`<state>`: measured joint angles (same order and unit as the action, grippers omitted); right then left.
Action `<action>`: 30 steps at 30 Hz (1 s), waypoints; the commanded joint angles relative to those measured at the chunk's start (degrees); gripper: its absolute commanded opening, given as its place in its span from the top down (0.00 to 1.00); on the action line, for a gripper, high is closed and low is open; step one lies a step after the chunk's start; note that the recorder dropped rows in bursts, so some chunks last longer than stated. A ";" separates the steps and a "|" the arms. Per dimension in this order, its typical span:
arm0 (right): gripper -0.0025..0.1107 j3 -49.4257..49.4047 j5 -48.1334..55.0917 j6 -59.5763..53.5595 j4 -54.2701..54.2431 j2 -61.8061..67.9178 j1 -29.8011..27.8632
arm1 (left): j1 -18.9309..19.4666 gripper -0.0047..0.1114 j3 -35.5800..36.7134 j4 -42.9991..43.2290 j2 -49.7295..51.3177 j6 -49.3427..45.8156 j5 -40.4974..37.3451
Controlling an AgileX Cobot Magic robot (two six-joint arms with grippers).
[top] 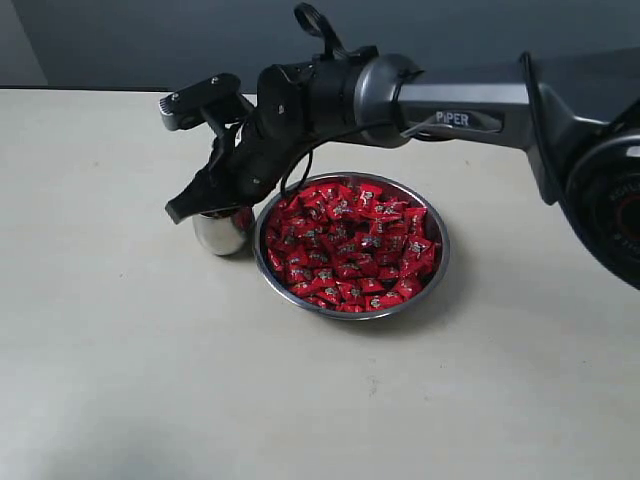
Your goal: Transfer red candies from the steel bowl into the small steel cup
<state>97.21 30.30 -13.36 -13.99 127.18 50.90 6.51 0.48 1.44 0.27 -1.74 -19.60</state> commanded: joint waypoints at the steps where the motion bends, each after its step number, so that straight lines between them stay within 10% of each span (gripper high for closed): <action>1: 0.67 0.31 0.78 -0.18 0.86 -1.64 -0.25 | -0.31 0.96 -0.48 0.11 -0.27 0.06 0.27; 12: 0.69 -2.89 13.18 5.36 11.03 -11.18 -0.25 | -0.31 0.96 -0.48 0.11 -0.27 0.06 0.27; 30: 0.69 -29.97 -5.62 12.11 16.50 -19.06 -8.20 | -0.31 0.96 -0.48 0.11 -0.27 0.06 0.27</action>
<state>68.43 28.50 -1.34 1.60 108.32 44.76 6.51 0.48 1.44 0.27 -1.74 -19.60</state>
